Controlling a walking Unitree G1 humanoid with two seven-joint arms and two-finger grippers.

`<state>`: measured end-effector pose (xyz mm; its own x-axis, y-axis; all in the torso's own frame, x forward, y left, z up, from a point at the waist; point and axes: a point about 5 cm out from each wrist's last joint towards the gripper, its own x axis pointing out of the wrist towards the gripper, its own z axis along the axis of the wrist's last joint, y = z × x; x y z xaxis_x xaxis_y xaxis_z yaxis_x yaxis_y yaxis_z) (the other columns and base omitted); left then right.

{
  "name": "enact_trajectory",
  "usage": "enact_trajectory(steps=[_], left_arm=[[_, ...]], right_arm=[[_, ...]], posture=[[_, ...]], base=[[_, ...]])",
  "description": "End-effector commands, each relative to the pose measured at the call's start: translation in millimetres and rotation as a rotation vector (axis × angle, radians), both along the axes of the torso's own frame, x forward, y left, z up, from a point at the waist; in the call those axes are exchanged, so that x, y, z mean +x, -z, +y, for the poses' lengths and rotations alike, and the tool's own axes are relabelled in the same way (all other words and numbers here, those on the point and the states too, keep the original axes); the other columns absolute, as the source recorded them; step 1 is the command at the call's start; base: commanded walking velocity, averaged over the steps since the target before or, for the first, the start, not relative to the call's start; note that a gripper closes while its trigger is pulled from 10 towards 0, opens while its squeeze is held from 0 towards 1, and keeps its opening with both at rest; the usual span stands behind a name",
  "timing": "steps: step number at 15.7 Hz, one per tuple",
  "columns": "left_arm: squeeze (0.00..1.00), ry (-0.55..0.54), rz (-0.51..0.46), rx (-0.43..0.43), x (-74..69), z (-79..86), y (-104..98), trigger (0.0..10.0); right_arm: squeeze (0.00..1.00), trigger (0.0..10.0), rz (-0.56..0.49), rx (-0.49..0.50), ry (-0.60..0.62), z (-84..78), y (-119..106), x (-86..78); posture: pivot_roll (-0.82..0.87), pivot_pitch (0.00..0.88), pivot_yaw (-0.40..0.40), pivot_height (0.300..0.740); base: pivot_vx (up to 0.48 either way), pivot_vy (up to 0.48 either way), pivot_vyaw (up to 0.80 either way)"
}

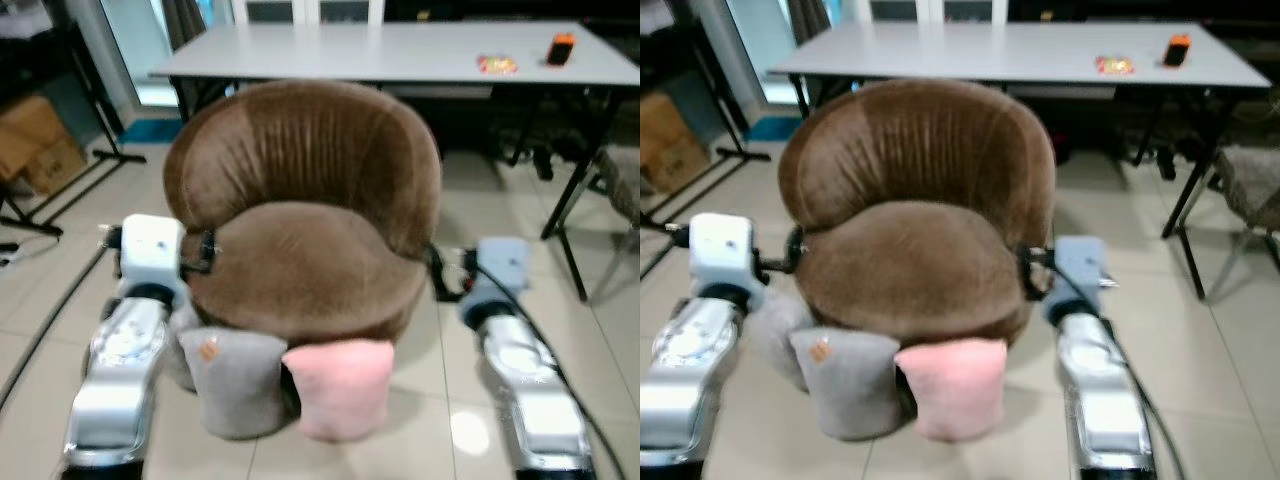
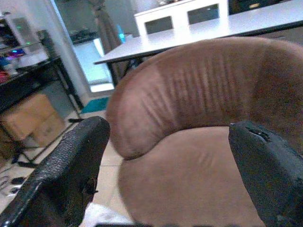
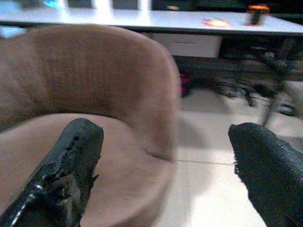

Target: Move the pillow to the sofa from floor

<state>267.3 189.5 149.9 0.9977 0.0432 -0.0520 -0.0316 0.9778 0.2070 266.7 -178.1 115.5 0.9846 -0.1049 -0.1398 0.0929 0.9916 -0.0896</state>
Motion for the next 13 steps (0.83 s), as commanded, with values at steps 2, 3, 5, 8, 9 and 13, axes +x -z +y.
enact_trajectory(steps=[2,3,5,8,9,13], left_arm=[[0.00,-0.022,-0.012,0.022,-0.3,8.4,-4.3,10.0],[0.00,-0.019,-0.015,0.020,0.1,8.2,-4.6,10.0],[0.00,-0.020,-0.016,0.021,0.6,8.1,-4.3,10.0],[0.00,-0.023,-0.020,0.019,1.1,7.8,-3.7,10.0],[0.00,-0.024,-0.022,0.018,0.8,8.2,-3.7,10.0],[0.00,-0.039,-0.024,-0.002,-0.8,9.9,-2.3,10.0]], right_arm=[[0.00,10.0,-0.020,0.031,-0.031,9.9,-4.6,2.6],[0.00,10.0,-0.019,0.039,-0.036,10.5,-5.0,2.9],[0.00,10.0,-0.023,0.069,-0.052,11.6,-6.5,3.4],[0.00,10.0,-0.024,0.063,-0.044,10.1,-8.0,5.7],[0.00,10.0,-0.024,0.061,-0.040,10.0,-7.8,6.5],[0.00,10.0,-0.024,-0.019,-0.010,4.6,-7.3,8.5]], posture=[[-0.19,0.000,0.051,0.740],[-0.19,0.000,0.051,0.740],[-0.20,0.000,0.049,0.740],[-0.19,0.000,0.042,0.740],[-0.19,0.000,0.042,0.740],[-0.19,0.000,0.039,0.740]], base=[[0.382,0.000,0.00],[0.409,0.000,0.00],[0.414,0.000,0.00],[0.411,0.000,0.00],[0.409,0.000,0.00],[0.300,0.000,0.00]])
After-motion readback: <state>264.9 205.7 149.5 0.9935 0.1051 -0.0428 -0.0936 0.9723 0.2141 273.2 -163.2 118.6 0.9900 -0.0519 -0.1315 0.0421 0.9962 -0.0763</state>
